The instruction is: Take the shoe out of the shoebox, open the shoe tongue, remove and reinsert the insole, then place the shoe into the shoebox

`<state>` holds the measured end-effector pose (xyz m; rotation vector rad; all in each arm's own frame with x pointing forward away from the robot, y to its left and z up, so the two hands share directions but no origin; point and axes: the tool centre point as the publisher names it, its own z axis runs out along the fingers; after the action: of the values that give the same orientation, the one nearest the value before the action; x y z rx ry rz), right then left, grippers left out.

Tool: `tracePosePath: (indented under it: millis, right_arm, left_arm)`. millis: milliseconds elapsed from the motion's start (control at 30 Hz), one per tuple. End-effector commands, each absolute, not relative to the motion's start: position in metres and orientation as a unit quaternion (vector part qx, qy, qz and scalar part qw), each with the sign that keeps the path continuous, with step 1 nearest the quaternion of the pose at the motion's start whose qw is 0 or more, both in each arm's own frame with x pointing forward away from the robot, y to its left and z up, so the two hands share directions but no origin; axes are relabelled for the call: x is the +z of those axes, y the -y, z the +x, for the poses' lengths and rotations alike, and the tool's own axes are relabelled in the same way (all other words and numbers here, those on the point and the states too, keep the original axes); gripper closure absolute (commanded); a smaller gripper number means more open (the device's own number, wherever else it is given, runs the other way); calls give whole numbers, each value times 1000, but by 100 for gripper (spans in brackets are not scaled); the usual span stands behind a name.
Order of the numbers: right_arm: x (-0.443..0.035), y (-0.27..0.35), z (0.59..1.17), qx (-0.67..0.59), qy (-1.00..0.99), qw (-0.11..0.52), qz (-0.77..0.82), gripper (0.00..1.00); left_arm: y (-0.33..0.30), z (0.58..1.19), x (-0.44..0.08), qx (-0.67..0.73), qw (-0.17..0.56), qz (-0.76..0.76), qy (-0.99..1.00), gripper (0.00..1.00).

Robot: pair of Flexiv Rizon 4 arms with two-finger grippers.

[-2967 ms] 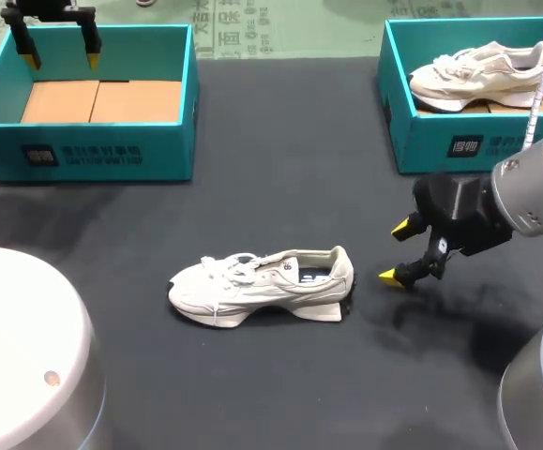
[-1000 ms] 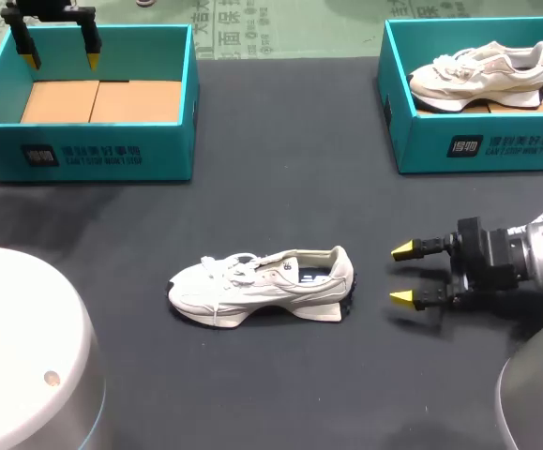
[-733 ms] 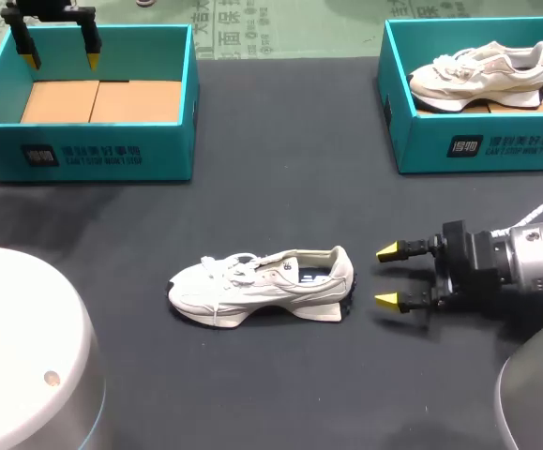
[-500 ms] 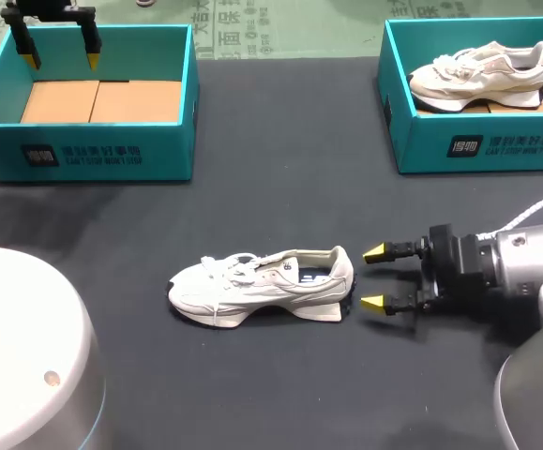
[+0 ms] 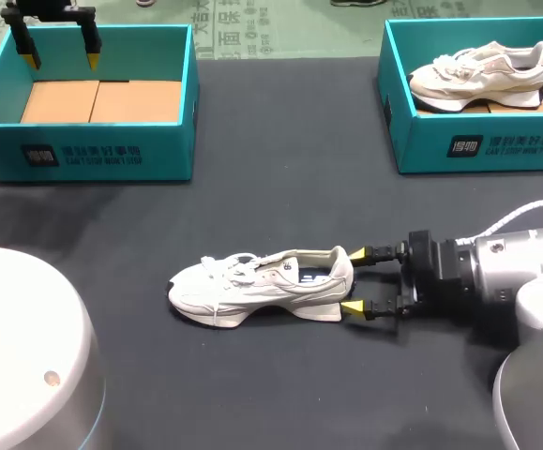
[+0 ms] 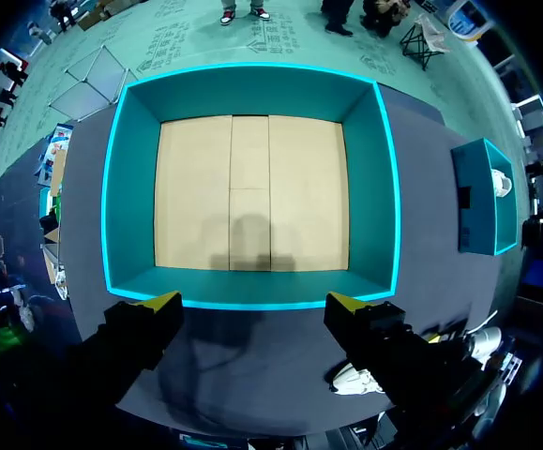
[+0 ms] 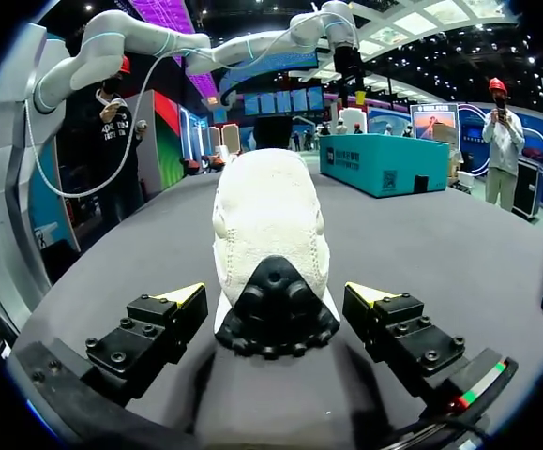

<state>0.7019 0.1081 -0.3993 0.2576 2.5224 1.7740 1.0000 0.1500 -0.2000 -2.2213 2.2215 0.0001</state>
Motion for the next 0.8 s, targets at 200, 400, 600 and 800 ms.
tracePosePath:
  millis: [200,400,600,800]
  right_arm:
    - [-403,-124,707,575,-814,27,80,0]
    - [-405,-130,708,577,-813,25,77,0]
    - [-406,-137,709,579,-812,24,74,0]
    - [-409,-144,710,580,-812,19,72,0]
  left_arm:
    - [-150,1000,-200,0,0,-707,-707,0]
    - [-150,1000,-200,0,0,-707,-707,0]
    - [-150,1000,-200,0,0,-707,-707,0]
    - [-150,1000,-200,0,0,-707,-707,0]
